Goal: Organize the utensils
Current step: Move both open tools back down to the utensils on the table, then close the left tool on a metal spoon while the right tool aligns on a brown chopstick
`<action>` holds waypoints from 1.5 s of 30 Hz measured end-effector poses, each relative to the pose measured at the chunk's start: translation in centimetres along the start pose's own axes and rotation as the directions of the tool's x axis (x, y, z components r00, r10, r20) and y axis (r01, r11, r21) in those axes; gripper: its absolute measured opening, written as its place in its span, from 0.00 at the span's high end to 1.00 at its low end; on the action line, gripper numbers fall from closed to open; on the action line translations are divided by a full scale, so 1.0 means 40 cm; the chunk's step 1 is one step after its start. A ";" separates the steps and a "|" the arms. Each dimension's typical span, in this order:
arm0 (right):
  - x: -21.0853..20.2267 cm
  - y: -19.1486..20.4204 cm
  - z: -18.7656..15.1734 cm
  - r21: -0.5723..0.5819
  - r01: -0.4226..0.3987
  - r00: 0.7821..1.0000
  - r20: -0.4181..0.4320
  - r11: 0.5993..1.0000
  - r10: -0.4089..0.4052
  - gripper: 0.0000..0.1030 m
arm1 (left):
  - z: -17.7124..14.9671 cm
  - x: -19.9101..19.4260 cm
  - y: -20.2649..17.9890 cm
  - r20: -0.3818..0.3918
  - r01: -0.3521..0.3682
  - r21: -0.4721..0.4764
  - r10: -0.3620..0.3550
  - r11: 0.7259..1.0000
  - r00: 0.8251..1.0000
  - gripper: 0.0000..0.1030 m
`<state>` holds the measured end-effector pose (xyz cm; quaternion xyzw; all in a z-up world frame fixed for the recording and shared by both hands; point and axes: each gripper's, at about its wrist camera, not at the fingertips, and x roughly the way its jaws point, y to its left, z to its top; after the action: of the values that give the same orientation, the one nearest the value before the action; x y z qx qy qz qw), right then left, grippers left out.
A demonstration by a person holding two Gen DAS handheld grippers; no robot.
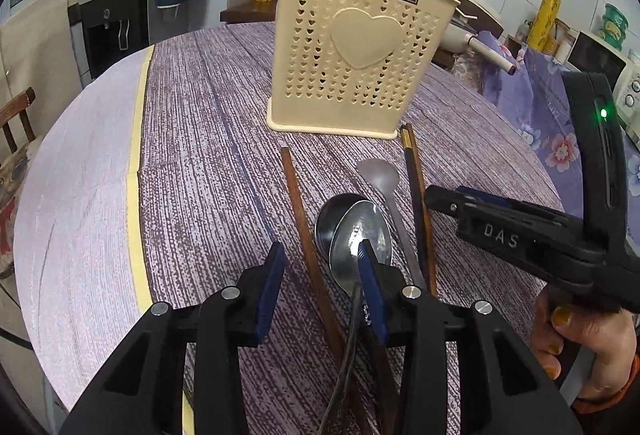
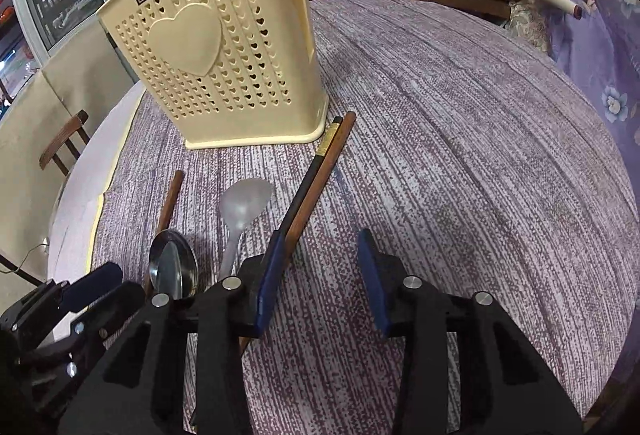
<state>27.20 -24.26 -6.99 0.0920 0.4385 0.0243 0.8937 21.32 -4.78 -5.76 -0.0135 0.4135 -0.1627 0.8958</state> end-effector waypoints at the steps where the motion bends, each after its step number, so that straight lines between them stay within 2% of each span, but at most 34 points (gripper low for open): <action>1: 0.002 0.000 0.003 0.004 -0.003 1.000 -0.004 1.000 0.003 0.64 | -0.002 0.002 -0.001 -0.001 0.002 0.000 -0.002 1.000 1.000 0.63; 8: 0.022 0.007 0.033 -0.005 0.026 1.000 -0.011 1.000 -0.026 0.67 | -0.003 0.004 -0.005 -0.003 0.008 0.005 -0.008 1.000 1.000 0.63; 10: 0.022 0.003 0.038 -0.011 0.049 0.999 -0.008 0.999 -0.050 0.79 | -0.005 0.000 -0.007 -0.001 0.007 0.010 -0.007 1.000 1.000 0.63; 13: 0.022 -0.023 0.036 -0.005 0.049 0.999 -0.015 0.999 -0.050 0.90 | -0.005 -0.005 -0.001 0.003 0.007 0.007 -0.007 1.000 1.000 0.63; 18: 0.022 -0.069 0.042 0.149 -0.083 0.996 -0.024 0.985 0.087 0.90 | -0.004 -0.003 -0.003 0.004 0.012 0.005 -0.012 1.000 1.000 0.63; 22: 0.026 -0.043 0.044 0.139 -0.104 0.994 -0.018 0.985 0.108 0.90 | -0.004 -0.005 -0.005 0.005 0.012 0.004 -0.012 1.000 1.000 0.63; 24: 0.028 -0.023 0.042 0.121 -0.090 0.996 -0.016 0.989 0.092 0.90 | -0.002 -0.006 -0.003 0.005 0.010 0.000 -0.010 1.000 1.000 0.63; 26: 0.031 0.004 0.038 0.070 -0.042 0.999 -0.009 0.997 0.043 0.89 | -0.002 -0.005 -0.001 0.004 0.010 0.001 -0.010 1.000 1.000 0.63; 30: 0.034 0.006 0.040 0.040 0.020 0.999 -0.030 0.999 -0.019 0.90 | -0.004 -0.003 -0.001 -0.001 0.011 0.001 -0.011 1.000 1.000 0.63; 32: 0.037 -0.014 0.046 0.059 -0.010 0.999 -0.052 0.998 0.013 0.90 | -0.006 -0.004 -0.002 0.000 0.013 0.003 -0.013 1.000 1.000 0.63; 34: 0.025 -0.046 0.053 0.154 -0.084 0.995 -0.031 0.984 0.090 0.90 | -0.006 -0.004 -0.001 0.001 0.015 0.002 -0.015 1.000 1.000 0.63; 36: 0.019 -0.046 0.060 0.148 -0.063 0.998 -0.019 0.987 0.067 0.89 | -0.006 -0.005 0.001 0.002 0.015 -0.003 -0.015 1.000 1.000 0.63; 39: 0.037 -0.021 0.055 0.133 -0.103 0.993 -0.052 0.986 0.110 0.89 | -0.005 -0.010 0.004 0.008 0.009 -0.002 -0.009 1.000 1.000 0.63; 45: 0.040 0.018 0.044 0.069 -0.024 0.999 -0.038 0.997 0.027 0.86 | -0.007 -0.011 0.006 0.005 0.009 -0.004 -0.009 1.000 1.000 0.63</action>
<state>29.62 -23.63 -7.05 0.1275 0.4554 0.0224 0.8808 20.91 -4.39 -5.67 -0.0174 0.4114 -0.1662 0.8960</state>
